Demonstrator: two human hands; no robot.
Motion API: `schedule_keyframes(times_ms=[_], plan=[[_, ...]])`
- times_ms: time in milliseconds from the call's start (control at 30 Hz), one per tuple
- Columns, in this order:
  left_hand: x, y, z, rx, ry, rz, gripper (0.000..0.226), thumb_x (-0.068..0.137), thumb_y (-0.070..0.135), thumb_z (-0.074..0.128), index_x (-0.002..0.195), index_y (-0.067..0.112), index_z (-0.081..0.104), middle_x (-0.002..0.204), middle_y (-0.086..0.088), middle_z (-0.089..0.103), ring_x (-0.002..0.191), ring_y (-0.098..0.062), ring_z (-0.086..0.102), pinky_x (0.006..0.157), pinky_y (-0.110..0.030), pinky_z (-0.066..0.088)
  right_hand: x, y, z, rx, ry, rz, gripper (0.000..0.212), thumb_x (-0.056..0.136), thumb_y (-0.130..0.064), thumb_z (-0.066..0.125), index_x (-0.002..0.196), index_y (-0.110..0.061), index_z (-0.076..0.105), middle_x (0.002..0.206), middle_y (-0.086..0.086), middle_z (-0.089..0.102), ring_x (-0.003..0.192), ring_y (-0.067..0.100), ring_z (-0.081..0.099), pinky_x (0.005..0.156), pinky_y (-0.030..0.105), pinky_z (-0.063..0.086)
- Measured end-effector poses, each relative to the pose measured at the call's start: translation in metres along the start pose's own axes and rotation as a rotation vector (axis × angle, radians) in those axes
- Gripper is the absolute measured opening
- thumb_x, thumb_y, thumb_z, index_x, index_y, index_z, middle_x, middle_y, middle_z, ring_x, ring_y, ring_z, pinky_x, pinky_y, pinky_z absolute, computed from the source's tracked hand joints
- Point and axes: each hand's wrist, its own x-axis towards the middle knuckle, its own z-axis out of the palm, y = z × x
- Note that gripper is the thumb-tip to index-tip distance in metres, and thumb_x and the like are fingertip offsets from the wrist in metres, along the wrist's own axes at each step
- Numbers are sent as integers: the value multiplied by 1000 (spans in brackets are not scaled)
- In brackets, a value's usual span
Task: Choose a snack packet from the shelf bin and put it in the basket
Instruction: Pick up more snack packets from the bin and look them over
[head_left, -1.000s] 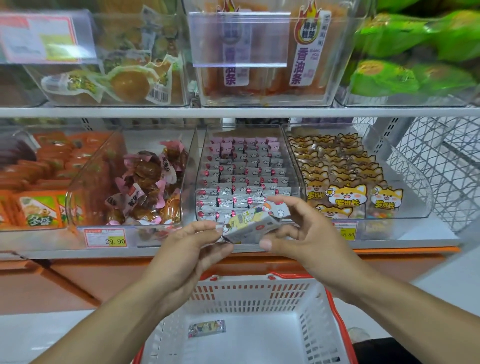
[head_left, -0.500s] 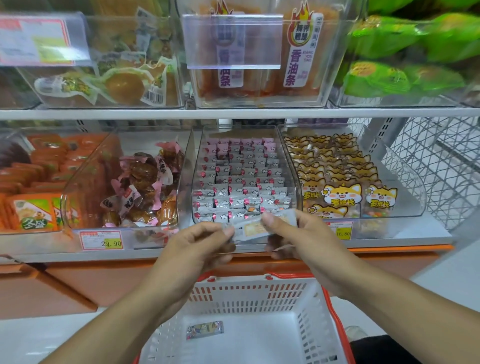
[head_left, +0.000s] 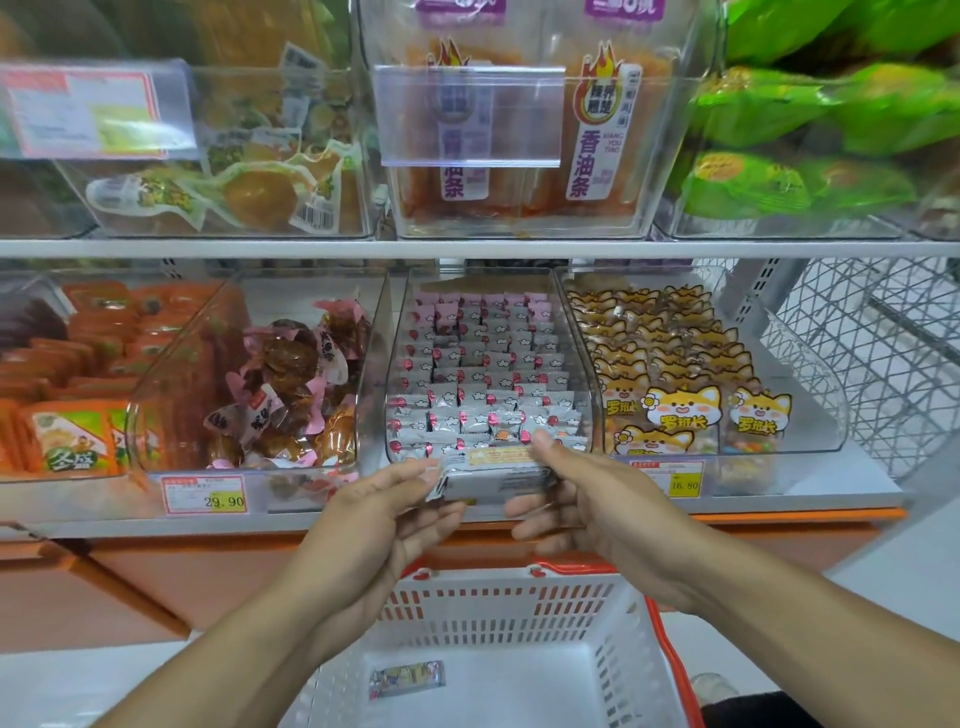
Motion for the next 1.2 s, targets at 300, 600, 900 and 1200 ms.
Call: schedule_keyframes(times_ms=[300, 600, 900, 1200], plan=[[0, 6, 1, -183, 11, -187, 13, 96, 1, 54, 84, -1, 57, 65, -16, 59, 51, -19, 66, 46, -24, 57, -1, -1, 0, -147, -17, -319, 57, 77, -26, 80, 130, -26, 61, 82, 9, 71, 87, 24, 74, 79, 34, 54], [4, 14, 7, 187, 27, 110, 14, 98, 3, 58, 103, 5, 71, 69, -6, 68, 74, -20, 74, 67, -24, 61, 9, -20, 12, 197, 95, -429, 37, 87, -16, 71, 120, -8, 54, 109, 6, 77, 102, 25, 74, 77, 26, 59], [13, -3, 7, 1509, -6, 806, 49, 93, 35, 68, 139, 36, 50, 139, 18, 43, 129, 2, 27, 110, -16, 14, 86, -61, 24, -241, 570, -539, 29, 93, -18, 72, 104, -38, 54, 95, -6, 72, 85, 12, 71, 72, 28, 57], [18, -1, 0, 1513, -81, 778, 61, 92, 37, 70, 147, 33, 44, 154, 18, 30, 142, -1, 17, 108, -16, 5, 179, -93, 28, -882, 510, -582, 38, 99, -9, 60, 135, -18, 56, 108, -2, 66, 84, 9, 64, 63, 7, 47]])
